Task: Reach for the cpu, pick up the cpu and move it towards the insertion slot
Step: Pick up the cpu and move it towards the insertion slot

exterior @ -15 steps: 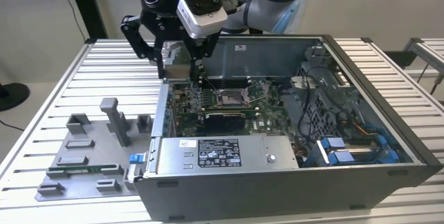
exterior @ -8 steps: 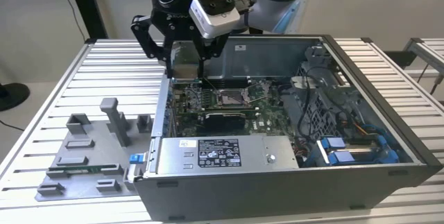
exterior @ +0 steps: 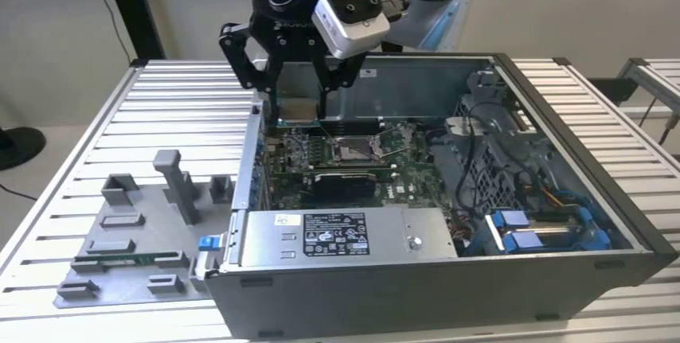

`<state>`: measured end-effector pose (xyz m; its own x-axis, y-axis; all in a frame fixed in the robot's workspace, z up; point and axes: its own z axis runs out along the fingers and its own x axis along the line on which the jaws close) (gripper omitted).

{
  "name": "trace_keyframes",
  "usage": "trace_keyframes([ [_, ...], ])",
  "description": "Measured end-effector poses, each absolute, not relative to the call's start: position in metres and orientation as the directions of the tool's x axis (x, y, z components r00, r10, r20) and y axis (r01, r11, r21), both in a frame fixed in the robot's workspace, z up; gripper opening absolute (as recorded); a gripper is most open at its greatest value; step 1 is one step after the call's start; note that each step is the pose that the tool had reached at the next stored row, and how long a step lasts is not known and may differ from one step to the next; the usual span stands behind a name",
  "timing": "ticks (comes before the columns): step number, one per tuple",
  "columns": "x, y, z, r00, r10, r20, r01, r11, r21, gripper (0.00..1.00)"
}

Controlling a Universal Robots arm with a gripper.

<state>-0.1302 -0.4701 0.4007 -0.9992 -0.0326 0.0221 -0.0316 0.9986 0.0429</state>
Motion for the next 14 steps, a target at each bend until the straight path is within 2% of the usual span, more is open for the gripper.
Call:
trace_keyframes([
  [14,-0.101,-0.47,0.401,-0.999,-0.033,0.026,-0.031,0.999,0.043,0.0],
])
